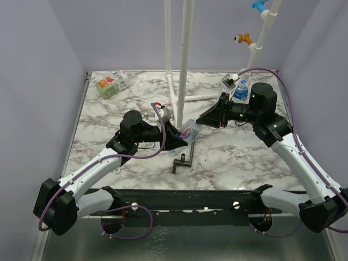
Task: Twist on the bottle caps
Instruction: Screw the bottle cap onto the plastic bottle.
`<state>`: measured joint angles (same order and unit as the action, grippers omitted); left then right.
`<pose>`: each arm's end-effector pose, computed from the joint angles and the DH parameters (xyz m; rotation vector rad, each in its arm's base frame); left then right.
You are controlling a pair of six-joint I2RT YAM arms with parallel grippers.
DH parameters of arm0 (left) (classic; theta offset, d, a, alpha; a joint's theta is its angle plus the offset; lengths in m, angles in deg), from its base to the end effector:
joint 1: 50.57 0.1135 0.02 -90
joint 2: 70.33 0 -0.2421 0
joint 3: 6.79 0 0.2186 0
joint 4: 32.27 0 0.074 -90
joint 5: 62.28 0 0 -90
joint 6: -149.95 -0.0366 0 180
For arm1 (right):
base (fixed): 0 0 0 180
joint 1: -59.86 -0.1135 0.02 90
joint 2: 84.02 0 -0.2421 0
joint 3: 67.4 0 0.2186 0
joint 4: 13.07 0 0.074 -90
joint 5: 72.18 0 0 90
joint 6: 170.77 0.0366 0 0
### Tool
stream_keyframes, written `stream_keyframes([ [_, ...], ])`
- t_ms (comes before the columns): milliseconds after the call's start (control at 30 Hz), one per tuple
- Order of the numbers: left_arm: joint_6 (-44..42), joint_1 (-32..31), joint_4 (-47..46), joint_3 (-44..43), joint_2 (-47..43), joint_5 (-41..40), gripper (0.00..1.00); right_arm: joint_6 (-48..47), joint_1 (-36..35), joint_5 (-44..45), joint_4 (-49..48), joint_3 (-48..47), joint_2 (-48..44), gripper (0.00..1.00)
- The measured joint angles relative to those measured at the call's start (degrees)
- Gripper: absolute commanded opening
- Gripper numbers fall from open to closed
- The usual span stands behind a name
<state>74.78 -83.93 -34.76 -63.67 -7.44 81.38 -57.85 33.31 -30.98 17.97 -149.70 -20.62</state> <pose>0.1697 -0.1470 0.3002 1.0254 1.4808 -1.3755 0.1794 0.1204 0.3802 -0.7180 1.7827 1.3534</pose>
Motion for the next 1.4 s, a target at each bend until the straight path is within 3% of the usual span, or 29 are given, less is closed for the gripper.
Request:
stream_keyframes([
  [100,-2.6,-2.19,1.27,0.24,-0.7,-8.2,0.0,0.85,0.17,4.09,1.64,-0.83,0.87,0.09],
  [300,-14.16,-14.29,5.73,0.22,-0.92,-38.34,0.0,5.75,0.94,13.86,7.5,-2.29,3.15,0.06],
  [500,-24.13,-24.11,6.6,-1.55,3.74,-62.03,0.0,10.08,1.03,20.94,9.94,-2.58,5.77,0.06],
  [600,-28.65,-26.86,6.49,-2.62,6.4,-69.7,0.0,12.24,1.03,23.69,10.27,-2.34,6.36,0.28],
  [700,-31.95,-27.74,5.7,-2.78,7.34,-73.16,0.0,13.94,0.9,25.79,10.64,-2.23,6.21,0.73],
  [767,-33.66,-27.65,5.66,-3.37,7.34,-72.94,0.0,15.43,0.24,27.06,11.98,-2.27,6.03,0.95],
  [800,-33.92,-27.32,5.84,-3.82,7.32,-72.39,0.0,15.56,-0.09,27.56,12.55,-2.45,6.01,1.0],
  [933,-33.2,-23.96,8.44,-4.68,5.09,-63.73,0.0,14.49,0.15,28.83,14.49,-4.57,5.79,1.0],
  [1100,-28.55,-14.32,13.33,-4.7,2.08,-45.46,0.0,10.36,2.69,26.95,12.83,-5.64,3.15,1.0],
  [1300,-21.0,-5.11,14.45,-4.59,0.7,-23.02,0.0,2.86,3.04,15.15,7.1,-3.04,-0.59,0.98],
  [1400,-15.58,-1.97,11.93,-4.33,0.44,-11.34,0.0,0.48,3.04,8.44,4.59,0.09,-1.6,0.91],
])
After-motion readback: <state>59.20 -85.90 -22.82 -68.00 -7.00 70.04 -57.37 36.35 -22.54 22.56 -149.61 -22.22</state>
